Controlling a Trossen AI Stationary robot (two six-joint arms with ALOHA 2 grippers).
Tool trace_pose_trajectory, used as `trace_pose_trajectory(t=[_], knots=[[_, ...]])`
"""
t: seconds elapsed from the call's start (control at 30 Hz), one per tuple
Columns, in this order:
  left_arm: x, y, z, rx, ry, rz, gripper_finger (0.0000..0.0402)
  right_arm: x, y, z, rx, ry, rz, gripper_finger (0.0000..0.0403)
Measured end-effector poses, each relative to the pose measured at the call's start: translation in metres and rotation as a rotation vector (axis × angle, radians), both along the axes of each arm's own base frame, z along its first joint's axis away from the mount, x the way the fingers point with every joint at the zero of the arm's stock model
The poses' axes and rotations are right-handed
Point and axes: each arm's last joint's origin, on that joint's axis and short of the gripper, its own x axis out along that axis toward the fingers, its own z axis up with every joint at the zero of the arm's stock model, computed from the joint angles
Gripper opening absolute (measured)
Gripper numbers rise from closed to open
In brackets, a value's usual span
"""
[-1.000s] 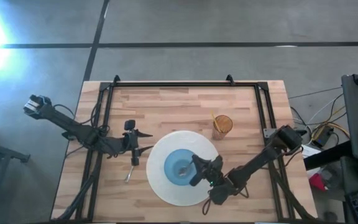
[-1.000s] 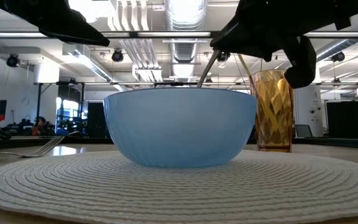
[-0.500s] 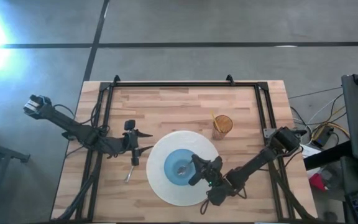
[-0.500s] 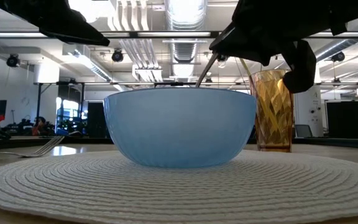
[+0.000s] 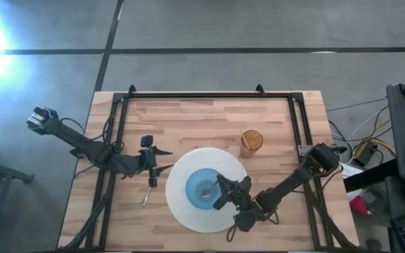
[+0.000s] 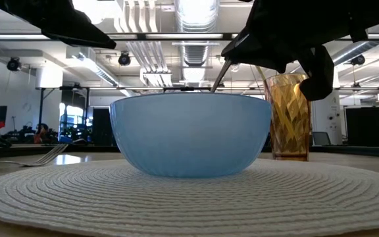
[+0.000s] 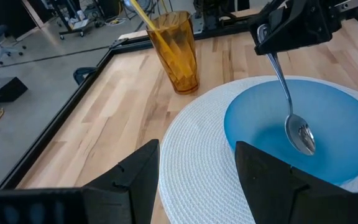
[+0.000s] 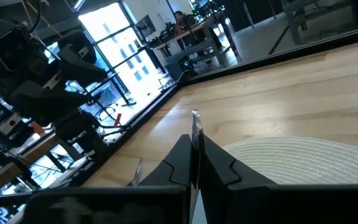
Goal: Pick & Place Utensil
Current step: Put the silver spoon into the blue bowl on the white mat
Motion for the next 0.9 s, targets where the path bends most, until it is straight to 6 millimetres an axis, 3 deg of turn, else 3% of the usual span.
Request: trace_pose_trajectory(t=[0.3,0.9], knots=[[0.0,0.0,0.0,0.0,0.0,0.0,0.0204,-0.002,0.0,-0.001,-0.014,0.006,-0.01,0.0008],[0.0,0.0,0.0,0.0,-0.001,0.001,0.0204,-0.009,-0.005,-0.025,0.099,-0.189,-0.079,0.0008]])
